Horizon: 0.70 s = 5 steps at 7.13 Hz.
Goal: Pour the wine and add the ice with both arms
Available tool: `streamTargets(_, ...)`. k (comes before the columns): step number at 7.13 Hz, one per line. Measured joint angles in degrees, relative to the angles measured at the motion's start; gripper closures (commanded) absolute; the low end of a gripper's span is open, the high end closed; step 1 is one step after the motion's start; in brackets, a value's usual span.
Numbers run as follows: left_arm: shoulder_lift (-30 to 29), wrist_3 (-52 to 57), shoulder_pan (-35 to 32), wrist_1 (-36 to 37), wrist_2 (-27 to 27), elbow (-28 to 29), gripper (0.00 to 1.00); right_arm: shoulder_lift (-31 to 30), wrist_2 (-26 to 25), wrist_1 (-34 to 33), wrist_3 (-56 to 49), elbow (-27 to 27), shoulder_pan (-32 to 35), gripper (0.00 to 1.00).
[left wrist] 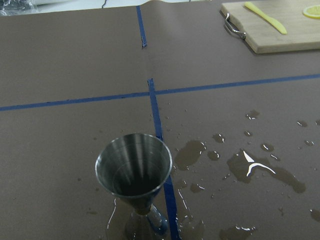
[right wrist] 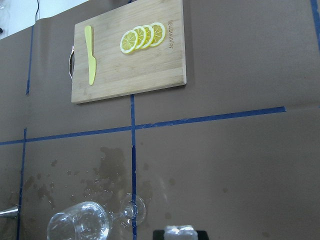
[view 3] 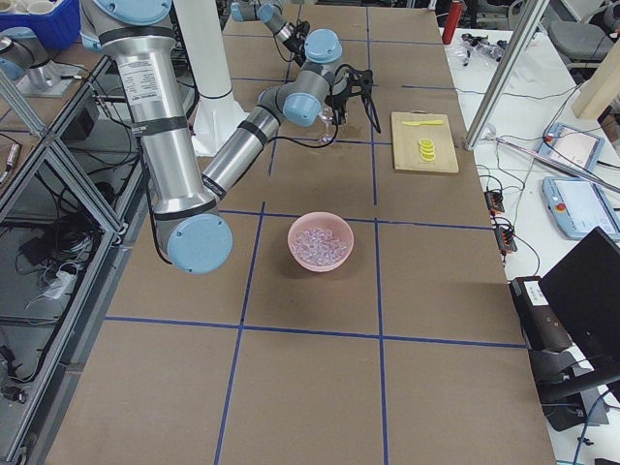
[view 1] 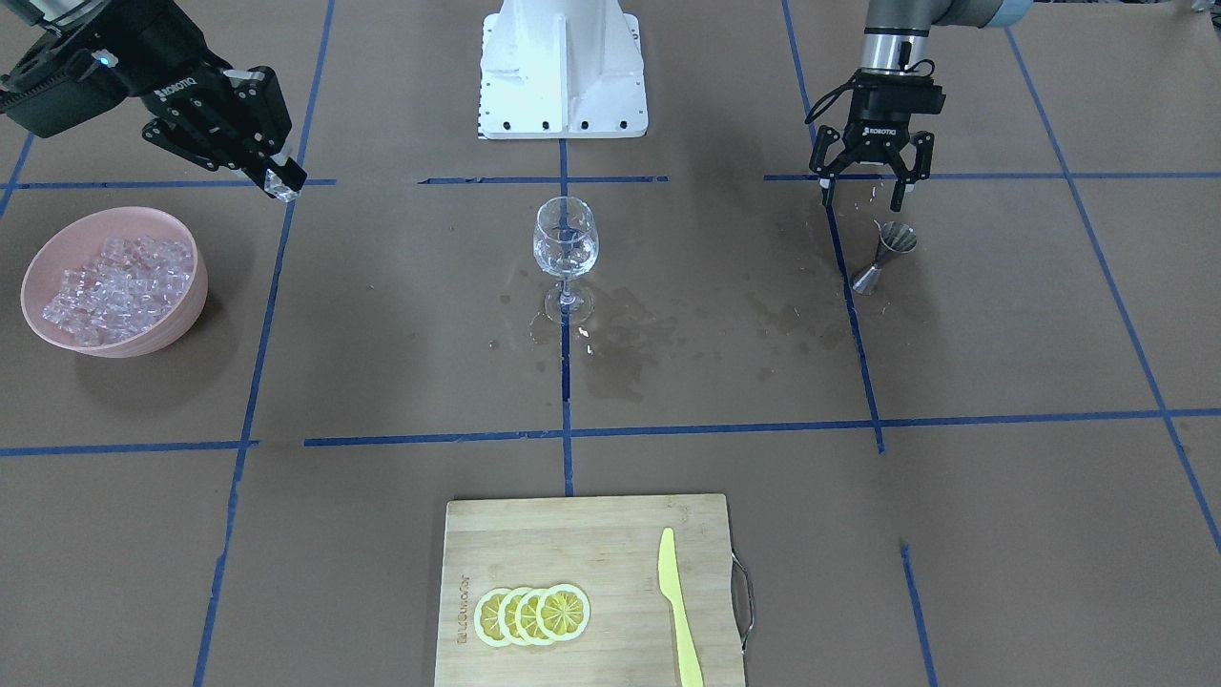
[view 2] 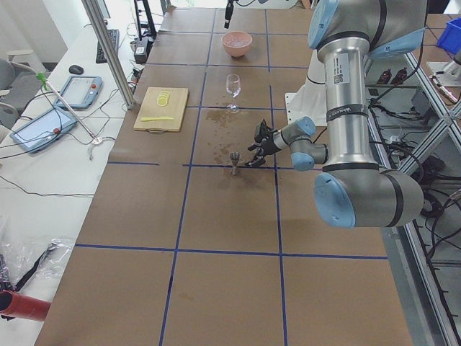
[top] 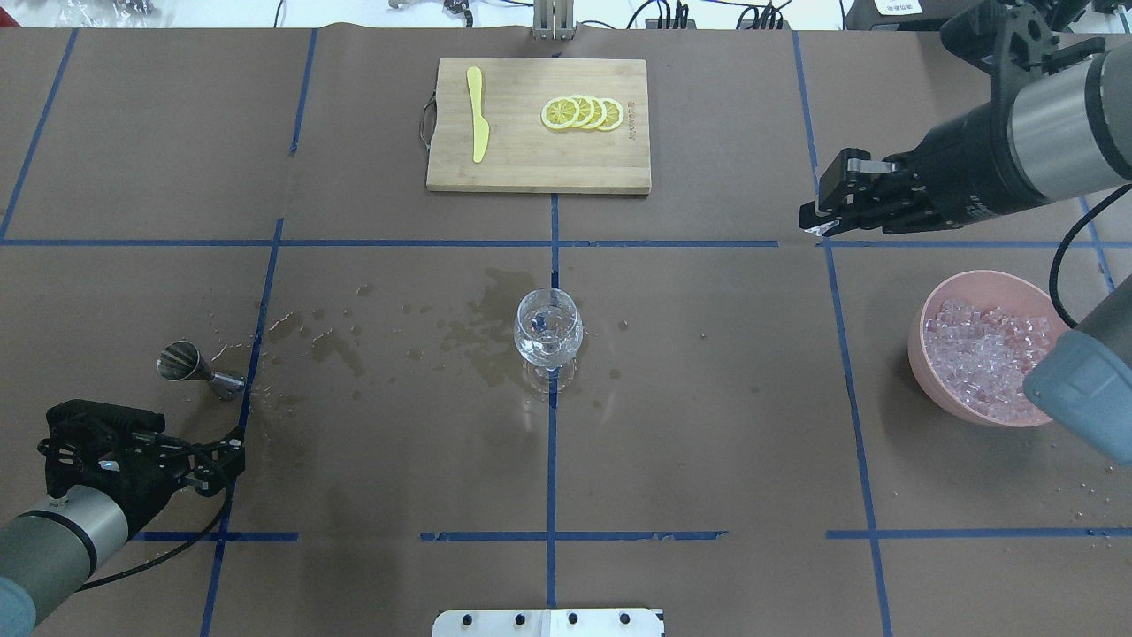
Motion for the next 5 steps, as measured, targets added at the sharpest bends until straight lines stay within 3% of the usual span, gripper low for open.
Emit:
streamTargets(3,2.0,0.1,-1.0,5.8,-11.2,-5.3,0.00,2.6,-5.0,-0.2,3.5,0.0,-4.7,1.00)
streamTargets(5,2.8,0.5,-3.0,9.8,-15.8,-7.9,0.00,4.5,-9.6,-0.4,6.1,-0.1,-9.3,1.00)
